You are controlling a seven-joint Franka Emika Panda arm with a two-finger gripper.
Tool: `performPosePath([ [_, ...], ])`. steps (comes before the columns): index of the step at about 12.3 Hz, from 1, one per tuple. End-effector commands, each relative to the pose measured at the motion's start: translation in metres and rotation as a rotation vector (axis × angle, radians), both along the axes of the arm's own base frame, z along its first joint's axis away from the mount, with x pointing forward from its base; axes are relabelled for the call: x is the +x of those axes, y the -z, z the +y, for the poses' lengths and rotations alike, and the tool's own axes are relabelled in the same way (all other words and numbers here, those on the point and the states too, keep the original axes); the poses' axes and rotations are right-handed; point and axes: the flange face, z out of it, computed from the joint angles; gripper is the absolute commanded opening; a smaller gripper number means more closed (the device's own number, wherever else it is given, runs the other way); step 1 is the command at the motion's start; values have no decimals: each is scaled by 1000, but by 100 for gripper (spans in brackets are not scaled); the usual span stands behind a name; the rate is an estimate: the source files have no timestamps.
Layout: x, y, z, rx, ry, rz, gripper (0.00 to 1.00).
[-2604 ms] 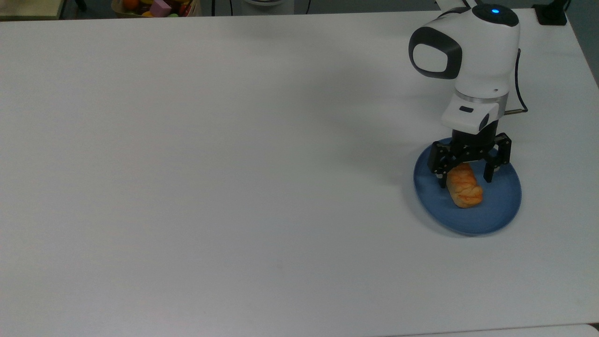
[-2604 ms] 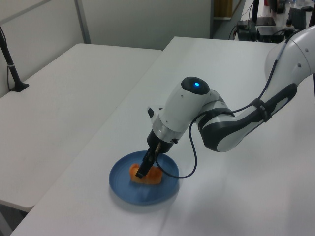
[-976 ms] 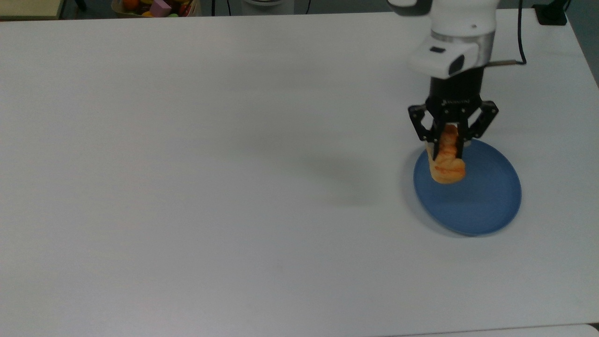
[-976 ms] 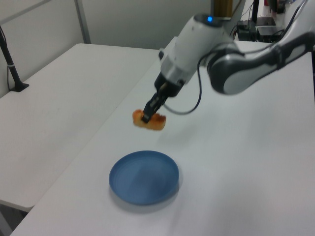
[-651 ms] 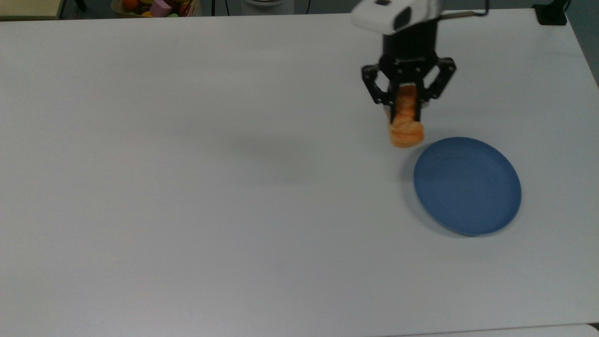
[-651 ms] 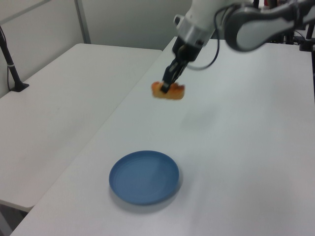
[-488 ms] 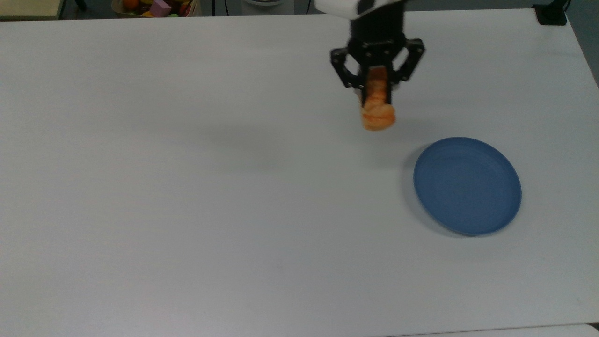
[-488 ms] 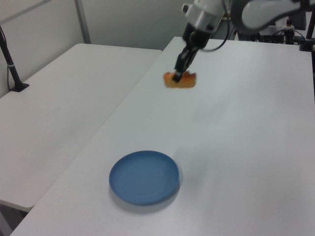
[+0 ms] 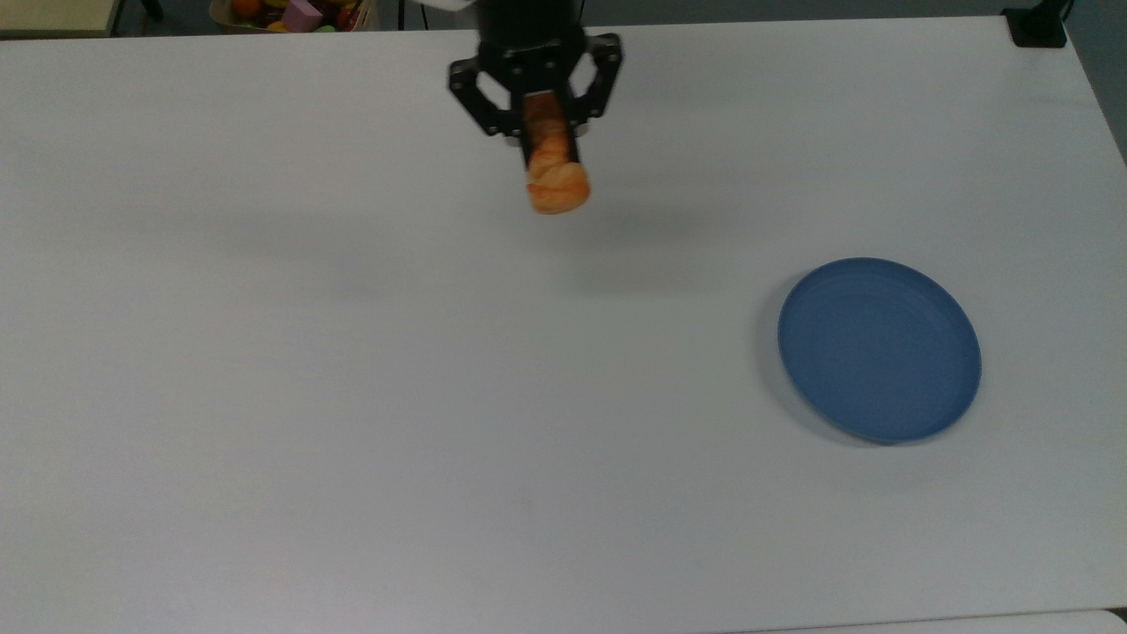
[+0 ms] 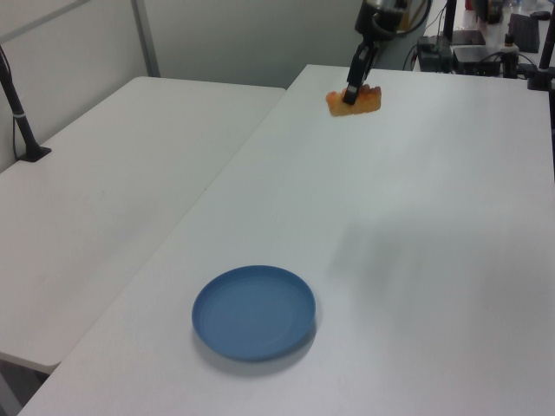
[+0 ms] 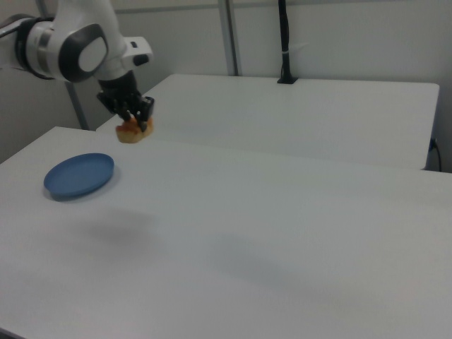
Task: Put the bread on the table
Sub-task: 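Lift the bread roll off the plate and carry it across the table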
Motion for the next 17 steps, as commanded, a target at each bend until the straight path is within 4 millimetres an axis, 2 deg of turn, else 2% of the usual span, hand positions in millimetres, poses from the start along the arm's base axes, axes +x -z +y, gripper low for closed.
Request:
performPosePath([
  [1, 10, 15, -72, -21, -45, -2, 38],
  [3, 33, 41, -124, -42, -37, 5, 38],
  [4, 43, 45, -140, -52, -33, -17, 38],
  [5, 55, 54, -165, -61, -8, -49, 38],
  [9, 93, 104, -240, -101, 34, -139, 38],
  [10, 104, 116, -256, -105, 48, -145, 38],
  [13, 119, 144, -296, -114, 83, -174, 38],
  [15, 128, 179, -331, -142, 115, -214, 39],
  [17, 136, 207, -348, -154, 102, -227, 39],
])
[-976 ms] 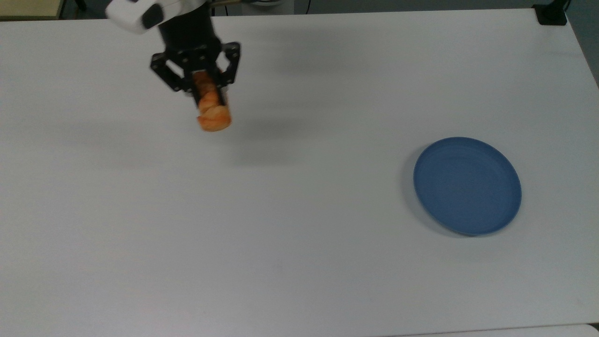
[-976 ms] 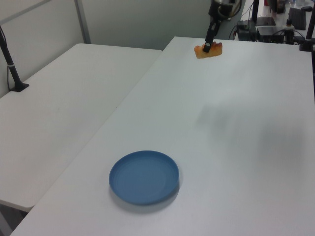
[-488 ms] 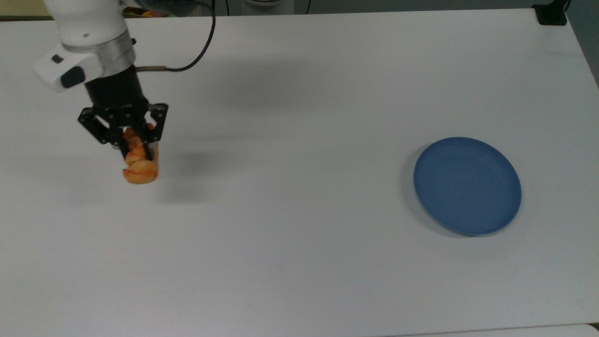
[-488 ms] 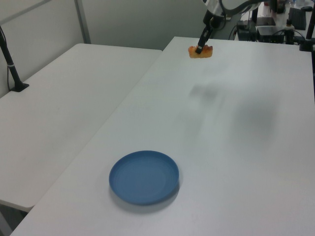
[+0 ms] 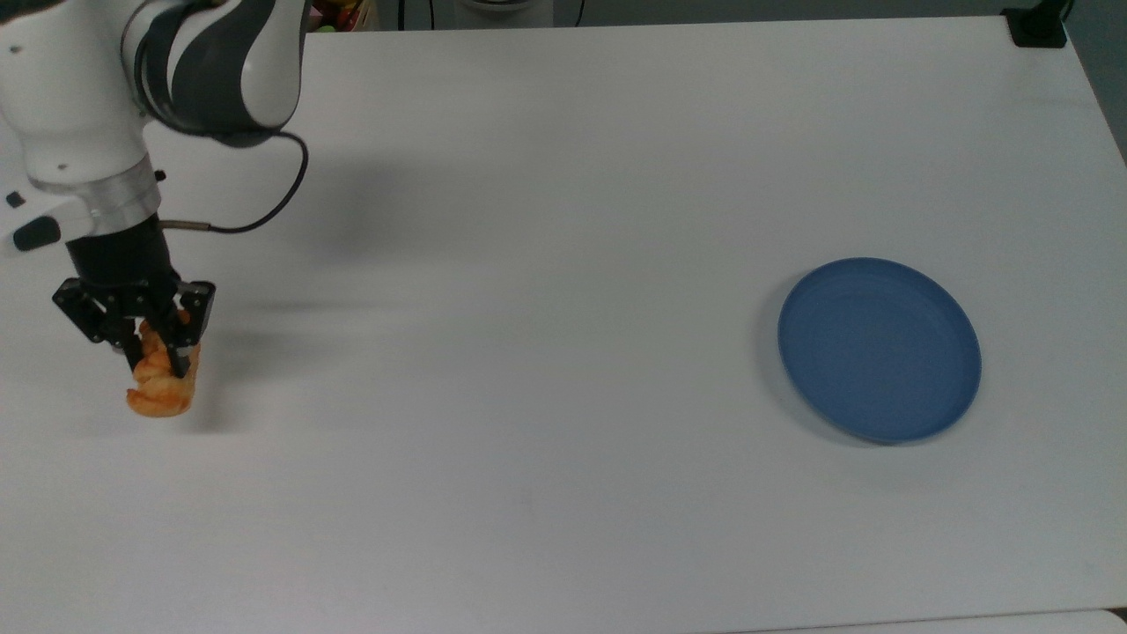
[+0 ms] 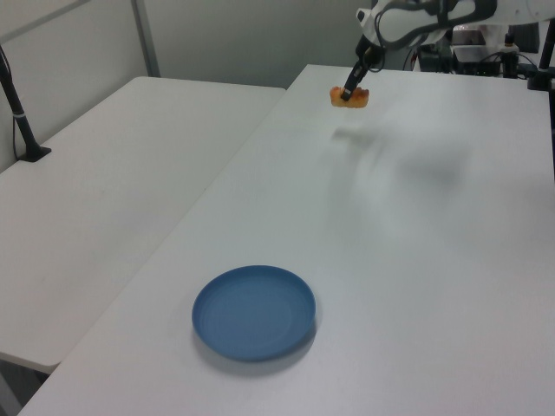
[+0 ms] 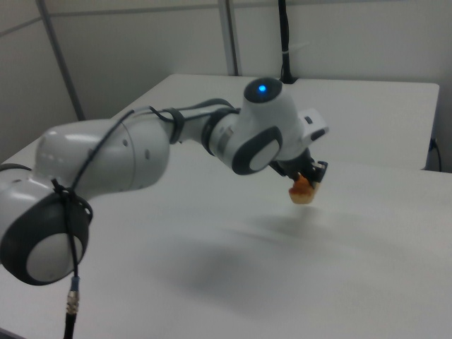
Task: Put the bread on the table
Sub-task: 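Lift the bread roll off the plate and carry it across the table, then lower the bread roll onto the table and open the gripper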
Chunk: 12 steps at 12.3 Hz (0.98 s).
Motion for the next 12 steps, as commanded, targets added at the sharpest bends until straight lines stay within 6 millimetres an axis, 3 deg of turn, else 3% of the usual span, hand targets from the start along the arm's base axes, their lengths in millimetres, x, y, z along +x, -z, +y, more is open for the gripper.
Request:
performPosePath([
  [1, 15, 28, -24, -7, -36, -37, 39],
  [2, 14, 32, -27, -12, -43, -34, 39],
  [3, 12, 51, -37, -18, -52, -19, 39],
  [6, 8, 64, -58, -40, -20, -54, 39],
  [9, 6, 73, -60, -47, -38, -44, 40],
  [10, 7, 74, -59, -47, -39, -42, 51],
  [12, 7, 70, -53, -37, -26, -45, 100],
])
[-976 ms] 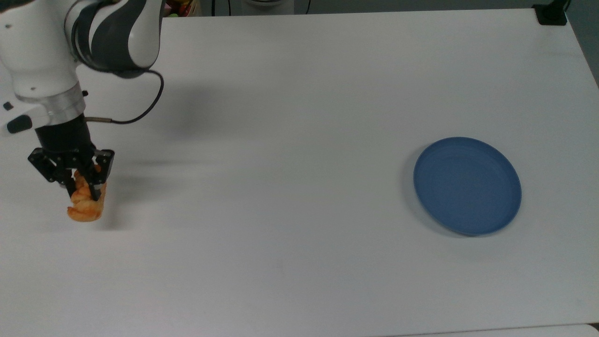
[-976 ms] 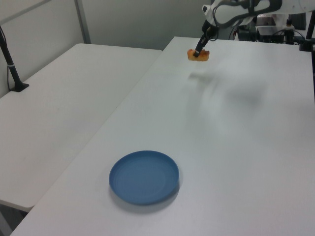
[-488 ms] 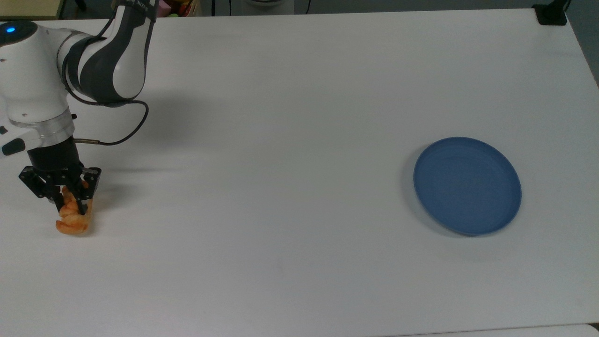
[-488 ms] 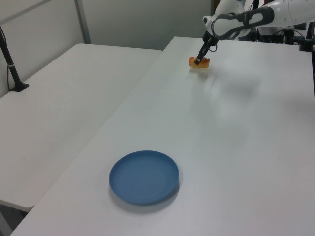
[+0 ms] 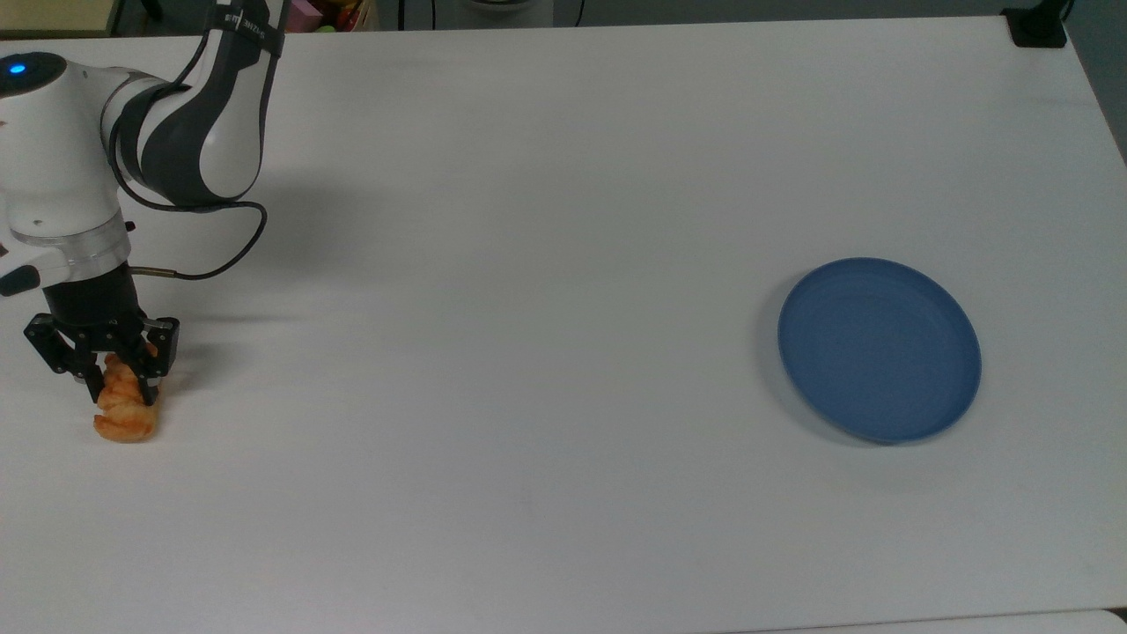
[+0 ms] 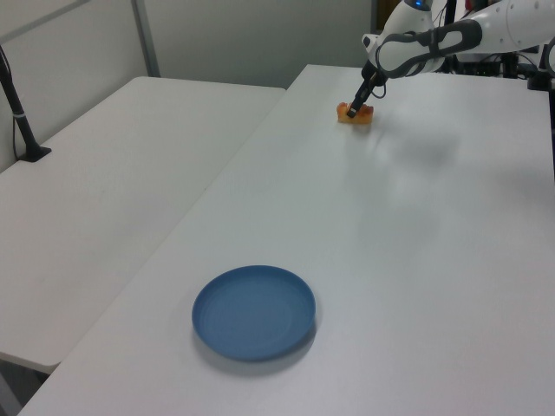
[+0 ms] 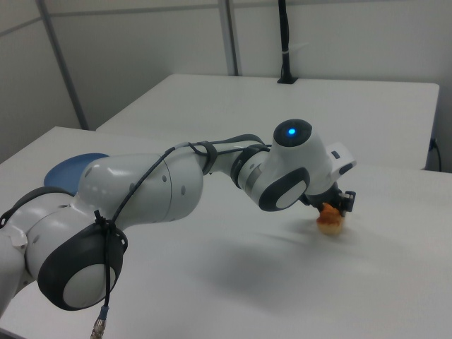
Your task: Put the bread on the table
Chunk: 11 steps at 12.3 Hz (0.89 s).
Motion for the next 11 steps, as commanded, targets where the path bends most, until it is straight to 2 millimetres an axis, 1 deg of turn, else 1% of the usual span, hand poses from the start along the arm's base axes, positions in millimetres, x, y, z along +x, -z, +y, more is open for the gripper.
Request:
performPosePath([
  [1, 3, -8, 5, 19, 3, -28, 100],
  [2, -1, -16, 6, 20, 6, -26, 100],
  [3, -4, -28, 7, 22, 9, -33, 100],
  [5, -14, -68, 14, 31, 37, -51, 100],
  [6, -23, -95, 26, 35, 48, -55, 100],
  [8, -54, -146, 69, 76, 33, 17, 100],
  [9, -66, -163, 85, 103, 37, 57, 100],
  [10, -84, -193, 101, 151, 75, 111, 100],
  [11, -103, -217, 117, 210, 130, 200, 100],
])
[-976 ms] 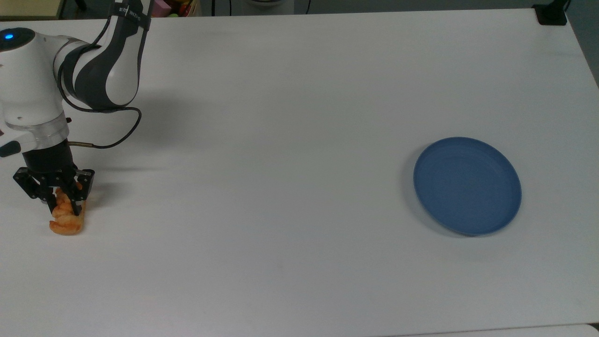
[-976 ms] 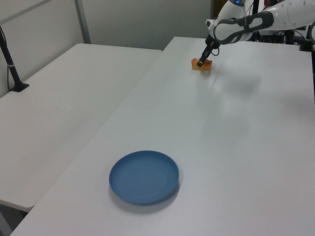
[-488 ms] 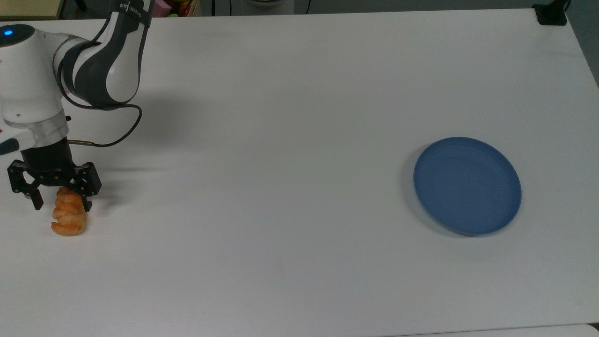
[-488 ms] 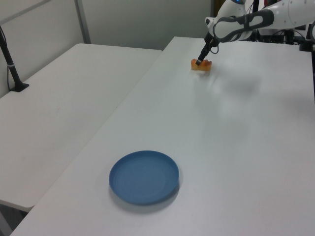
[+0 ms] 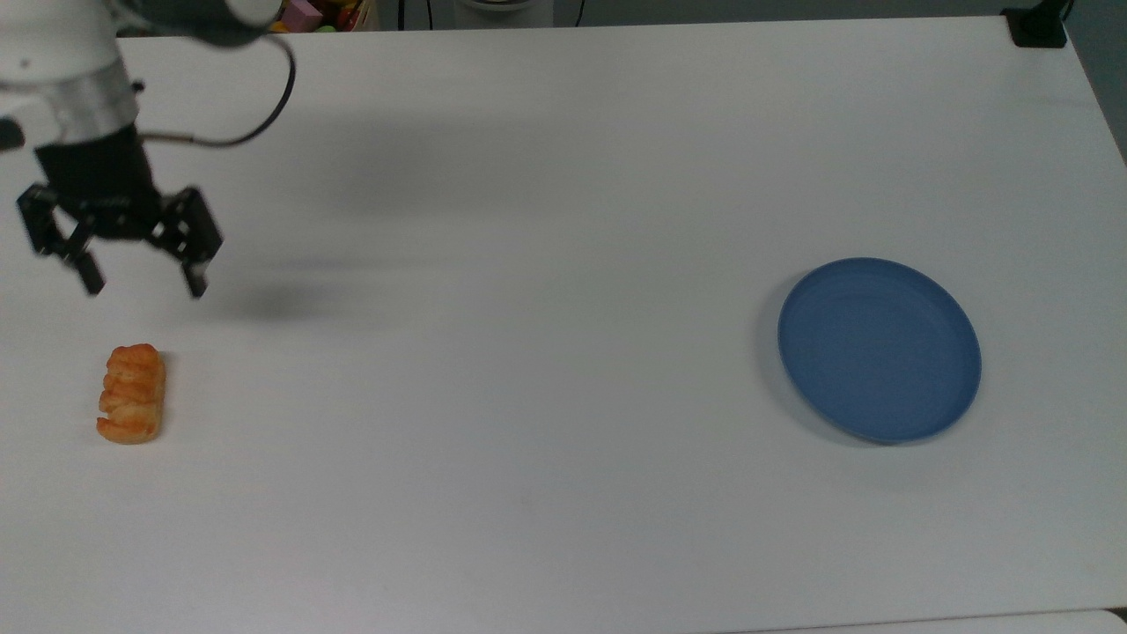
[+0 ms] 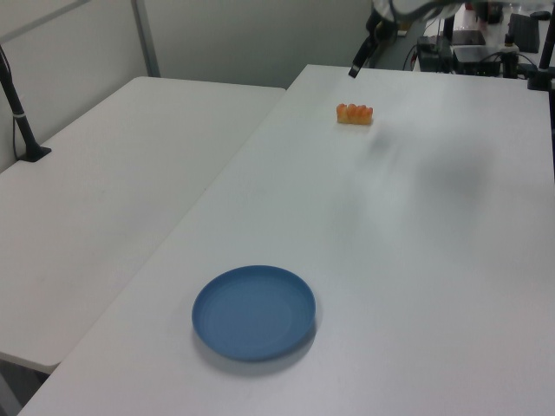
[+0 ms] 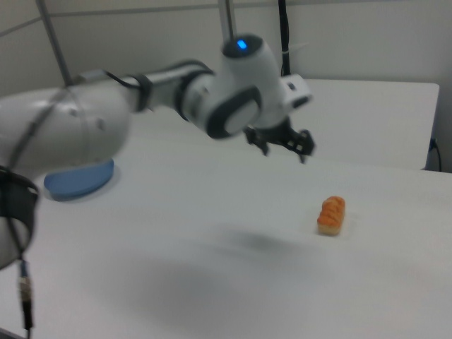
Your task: Put the bread on the table
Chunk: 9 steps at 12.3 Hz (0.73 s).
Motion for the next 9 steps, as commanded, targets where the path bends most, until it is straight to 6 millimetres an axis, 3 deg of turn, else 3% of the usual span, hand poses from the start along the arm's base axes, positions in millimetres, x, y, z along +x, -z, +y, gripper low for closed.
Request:
performPosePath([
  [1, -72, -64, 53, 141, 119, 214, 100],
  [2, -89, -86, 75, 164, 161, 280, 100],
  [7, -144, -140, 155, 116, 194, 443, 100],
  [9, -164, -158, 201, 95, 116, 456, 100],
])
